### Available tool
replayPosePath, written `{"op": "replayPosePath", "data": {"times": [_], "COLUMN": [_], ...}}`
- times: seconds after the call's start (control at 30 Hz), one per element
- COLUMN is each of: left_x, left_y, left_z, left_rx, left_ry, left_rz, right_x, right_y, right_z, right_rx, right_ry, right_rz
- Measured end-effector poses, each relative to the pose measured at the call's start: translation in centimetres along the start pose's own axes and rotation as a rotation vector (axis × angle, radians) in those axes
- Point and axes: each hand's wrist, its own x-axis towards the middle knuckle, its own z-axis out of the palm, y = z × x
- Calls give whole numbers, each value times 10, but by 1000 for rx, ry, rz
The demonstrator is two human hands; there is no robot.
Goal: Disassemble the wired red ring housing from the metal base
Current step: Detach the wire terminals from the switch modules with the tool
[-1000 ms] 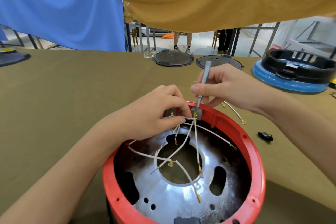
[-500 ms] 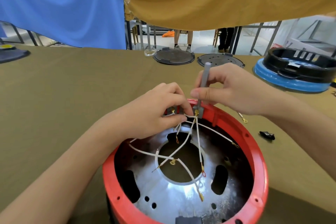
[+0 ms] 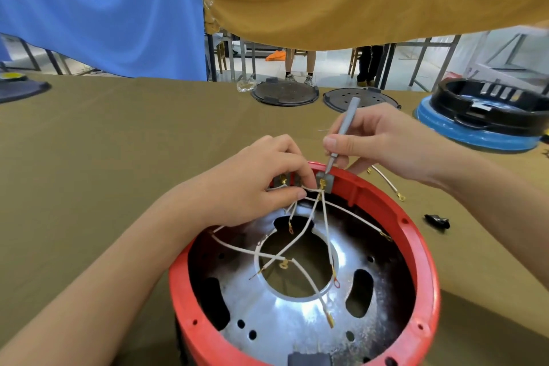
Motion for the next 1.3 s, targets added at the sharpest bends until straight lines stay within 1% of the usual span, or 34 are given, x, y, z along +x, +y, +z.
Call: {"op": "replayPosePath", "data": {"times": [0.1,0.2,0.23,0.37,0.43,0.6,0.67,0.9,1.07,1.17,1.3], "left_x": [0,0,0,2,3,6,6,3,-3,-6,-5], "left_y": [0,1,1,1,1,1,2,3,1,-1,-1], "left_z": [0,1,1,1,0,0,0,0,-4,-7,-7], "left_rx": [17,26,20,1,-12,-33,-30,-32,-4,68,72], "left_ry": [-1,-9,-11,-21,-32,-42,-38,-10,144,172,154], "left_rz": [5,8,8,2,2,10,5,-2,-17,-43,-58], "right_x": [-1,0,1,5,6,9,8,1,2,1,0], "right_y": [-15,-15,-13,0,8,19,17,13,6,2,-3], "right_z": [3,4,3,-1,-3,-1,-2,-7,-13,-7,3], "right_rx": [-249,-349,-325,9,113,169,171,231,274,193,24], "right_ry": [-29,-38,-30,-30,-54,-140,-157,-112,15,27,27], "right_rz": [-168,-225,-212,12,78,169,171,123,43,-29,-111]}}
